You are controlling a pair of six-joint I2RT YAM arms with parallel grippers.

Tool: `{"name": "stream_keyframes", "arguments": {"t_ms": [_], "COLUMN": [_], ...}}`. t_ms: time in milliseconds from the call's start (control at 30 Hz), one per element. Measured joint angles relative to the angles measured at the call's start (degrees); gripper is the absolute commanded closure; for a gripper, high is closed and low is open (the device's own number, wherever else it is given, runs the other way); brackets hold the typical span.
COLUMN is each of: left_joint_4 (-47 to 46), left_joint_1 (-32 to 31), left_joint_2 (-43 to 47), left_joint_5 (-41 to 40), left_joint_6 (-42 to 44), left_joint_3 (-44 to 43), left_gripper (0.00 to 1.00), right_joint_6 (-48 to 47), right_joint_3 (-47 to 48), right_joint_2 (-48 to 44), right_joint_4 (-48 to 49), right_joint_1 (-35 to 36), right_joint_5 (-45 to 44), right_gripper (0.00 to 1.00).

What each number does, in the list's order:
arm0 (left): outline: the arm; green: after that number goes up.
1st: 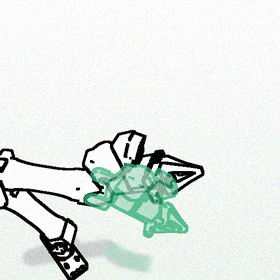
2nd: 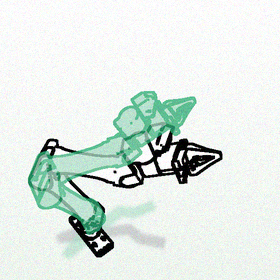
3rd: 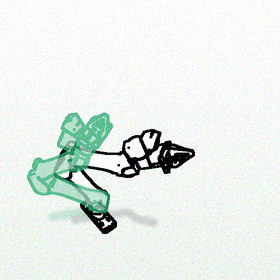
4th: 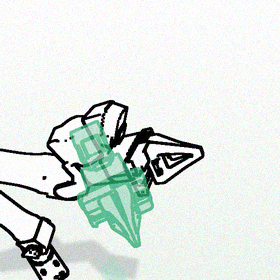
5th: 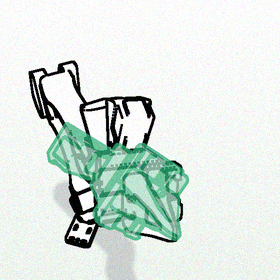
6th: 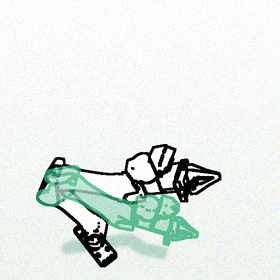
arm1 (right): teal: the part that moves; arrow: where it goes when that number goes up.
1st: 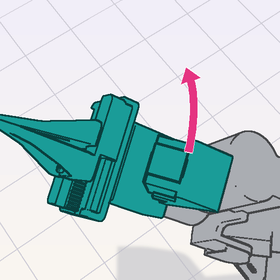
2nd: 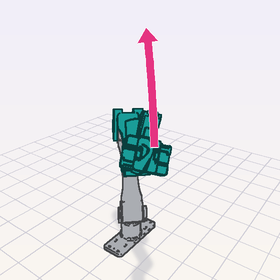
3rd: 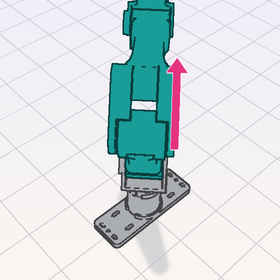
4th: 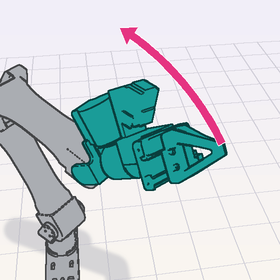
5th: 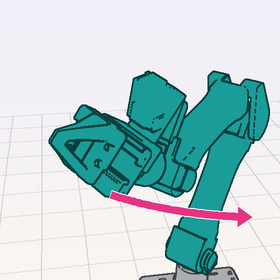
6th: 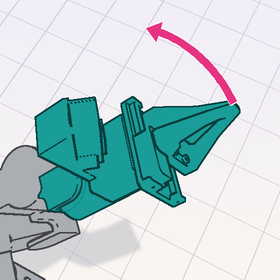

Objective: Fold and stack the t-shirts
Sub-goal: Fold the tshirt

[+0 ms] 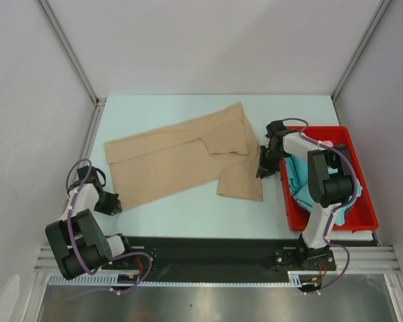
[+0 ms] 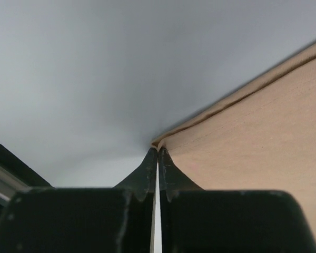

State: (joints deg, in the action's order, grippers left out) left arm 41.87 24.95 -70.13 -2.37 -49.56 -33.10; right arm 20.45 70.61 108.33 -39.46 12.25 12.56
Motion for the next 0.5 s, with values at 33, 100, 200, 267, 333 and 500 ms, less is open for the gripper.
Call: {"name": "stream_keyframes", "arguments": {"t_ms": [33,100,200,267,333,500], "left_joint_4": [-0.2,-0.3,-0.2,0.2,1.3,4.2], "left_joint_1": [0.0,0.0,0.0,0.0,0.0,0.0], "left_joint_2": [0.0,0.0,0.2,0.7,1.5,3.5], "left_joint_5": [0.1,0.1,0.1,-0.5,-1.3,-3.1], "left_joint_6": [0.1,0.1,0.1,0.0,-0.2,-2.1], "left_joint_3": [0.0,0.0,0.0,0.0,0.0,0.0], "left_gripper": [1.0,1.0,1.0,1.0,1.0,1.0], "right_joint_6": [0.2,0.5,0.7,0.9,1.0,0.9], "right_joint_3": [0.0,0.0,-0.2,-0.6,-1.9,-4.7], "right_joint_2": [0.2,0.5,0.6,0.1,-1.0,-5.0], "right_joint_4": [0.3,0.8,1.0,1.4,1.6,0.3], "right_joint_1": [0.0,0.0,0.0,0.0,0.0,-0.2], "right_joint_5": [0.4,1.1,1.5,1.3,0.2,-1.3], "right_gripper": [0.85,1.0,1.0,1.0,1.0,1.0]}}
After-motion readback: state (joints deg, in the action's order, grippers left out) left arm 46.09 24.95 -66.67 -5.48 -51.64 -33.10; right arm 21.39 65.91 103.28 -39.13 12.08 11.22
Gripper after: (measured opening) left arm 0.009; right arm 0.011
